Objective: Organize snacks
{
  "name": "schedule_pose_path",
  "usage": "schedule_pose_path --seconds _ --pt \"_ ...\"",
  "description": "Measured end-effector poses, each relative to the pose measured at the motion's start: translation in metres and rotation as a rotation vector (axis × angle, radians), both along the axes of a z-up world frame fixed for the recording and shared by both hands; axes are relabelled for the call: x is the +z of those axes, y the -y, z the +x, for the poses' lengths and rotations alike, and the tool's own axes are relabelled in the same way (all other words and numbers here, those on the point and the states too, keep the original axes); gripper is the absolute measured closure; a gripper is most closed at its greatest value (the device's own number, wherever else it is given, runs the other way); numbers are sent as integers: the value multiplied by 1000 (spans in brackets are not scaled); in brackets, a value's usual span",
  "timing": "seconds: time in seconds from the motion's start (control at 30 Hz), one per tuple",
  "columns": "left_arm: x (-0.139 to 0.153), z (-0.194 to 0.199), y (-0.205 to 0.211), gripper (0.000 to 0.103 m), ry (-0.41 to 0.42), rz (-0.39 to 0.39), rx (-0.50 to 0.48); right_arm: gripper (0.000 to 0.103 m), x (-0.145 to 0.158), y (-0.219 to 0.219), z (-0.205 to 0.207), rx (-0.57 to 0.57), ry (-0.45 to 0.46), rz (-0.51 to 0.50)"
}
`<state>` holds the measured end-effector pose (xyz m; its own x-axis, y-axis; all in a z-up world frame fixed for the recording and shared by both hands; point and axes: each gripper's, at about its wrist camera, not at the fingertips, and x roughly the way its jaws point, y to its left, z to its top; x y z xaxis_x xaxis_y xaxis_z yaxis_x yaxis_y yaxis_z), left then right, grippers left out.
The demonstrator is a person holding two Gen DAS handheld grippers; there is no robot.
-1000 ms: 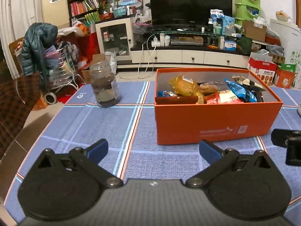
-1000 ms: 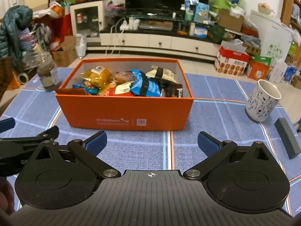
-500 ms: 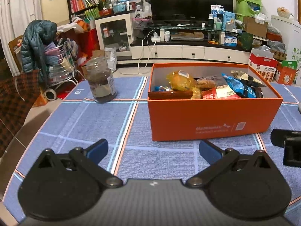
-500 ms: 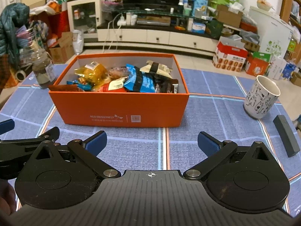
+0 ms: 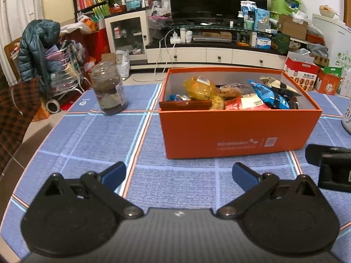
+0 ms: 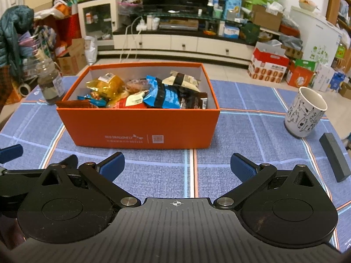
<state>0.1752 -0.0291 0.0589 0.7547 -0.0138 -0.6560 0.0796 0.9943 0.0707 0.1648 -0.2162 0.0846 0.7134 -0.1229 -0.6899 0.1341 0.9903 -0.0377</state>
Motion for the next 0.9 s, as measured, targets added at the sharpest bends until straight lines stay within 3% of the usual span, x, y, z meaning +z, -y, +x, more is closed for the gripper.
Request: schedule_pose_path --seconds 0.63,0.9 --pt "-3 -1 28 1 -38 -14 -56 7 -3 33 -3 -58 -10 8" --pt "-4 -8 43 1 -16 25 -79 7 -5 38 -4 -56 -16 14"
